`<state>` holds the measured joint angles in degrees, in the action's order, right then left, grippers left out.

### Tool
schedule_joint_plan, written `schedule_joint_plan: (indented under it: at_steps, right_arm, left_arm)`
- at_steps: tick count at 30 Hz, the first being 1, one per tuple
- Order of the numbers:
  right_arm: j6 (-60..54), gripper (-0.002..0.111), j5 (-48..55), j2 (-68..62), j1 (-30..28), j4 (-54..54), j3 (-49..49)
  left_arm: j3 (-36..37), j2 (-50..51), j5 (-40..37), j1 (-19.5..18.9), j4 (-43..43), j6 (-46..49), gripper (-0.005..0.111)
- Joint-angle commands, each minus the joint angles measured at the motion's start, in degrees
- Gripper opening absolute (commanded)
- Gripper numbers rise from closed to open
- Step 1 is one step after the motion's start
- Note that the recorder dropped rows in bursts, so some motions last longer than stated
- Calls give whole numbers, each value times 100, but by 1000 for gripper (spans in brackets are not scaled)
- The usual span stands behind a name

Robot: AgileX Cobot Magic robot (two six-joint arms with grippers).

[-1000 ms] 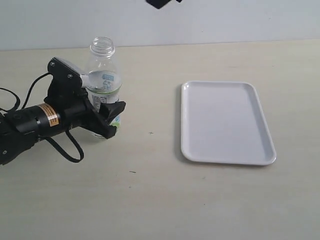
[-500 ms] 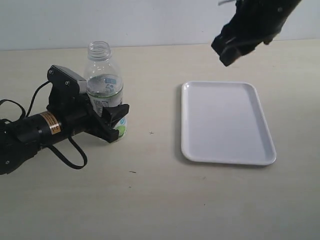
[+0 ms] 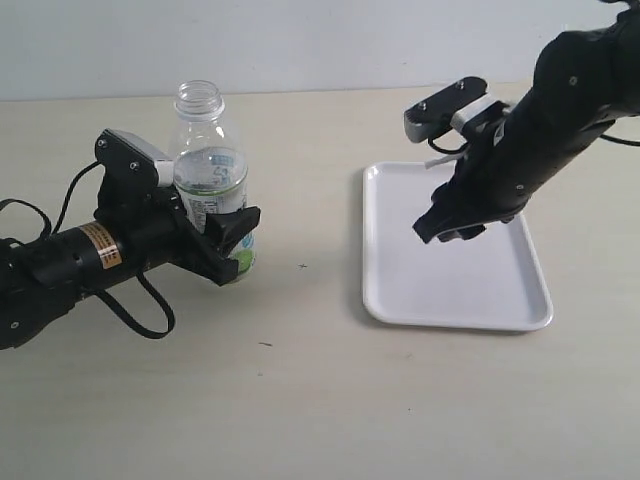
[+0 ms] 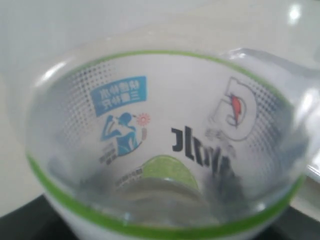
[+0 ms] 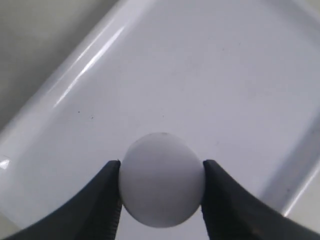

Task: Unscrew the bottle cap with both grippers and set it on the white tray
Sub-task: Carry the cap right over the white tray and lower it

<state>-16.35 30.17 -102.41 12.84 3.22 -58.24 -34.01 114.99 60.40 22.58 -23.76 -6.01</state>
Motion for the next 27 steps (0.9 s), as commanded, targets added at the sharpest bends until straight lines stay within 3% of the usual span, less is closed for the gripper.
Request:
schedule_joint_plan:
  at_steps: [1, 12, 19, 25, 27]
  right_arm:
    - [2, 0, -274, -388, -29, -16, 25]
    - [2, 4, -477, -787, -29, -16, 25]
    - [-30, 25, -386, -787, -16, -16, 25]
    - [-23, 60, -459, -787, -16, -16, 25]
    - [-4, 64, -495, -787, -16, -16, 25]
  left_arm:
    - [-3, -24, 297, 19, 25, -39, 0]
    - [-3, -24, 297, 19, 25, -39, 0]
    - [-3, -24, 287, 19, 27, -27, 0]
    - [-3, -24, 252, 19, 27, -27, 0]
    - [-3, -24, 229, 19, 27, -27, 0]
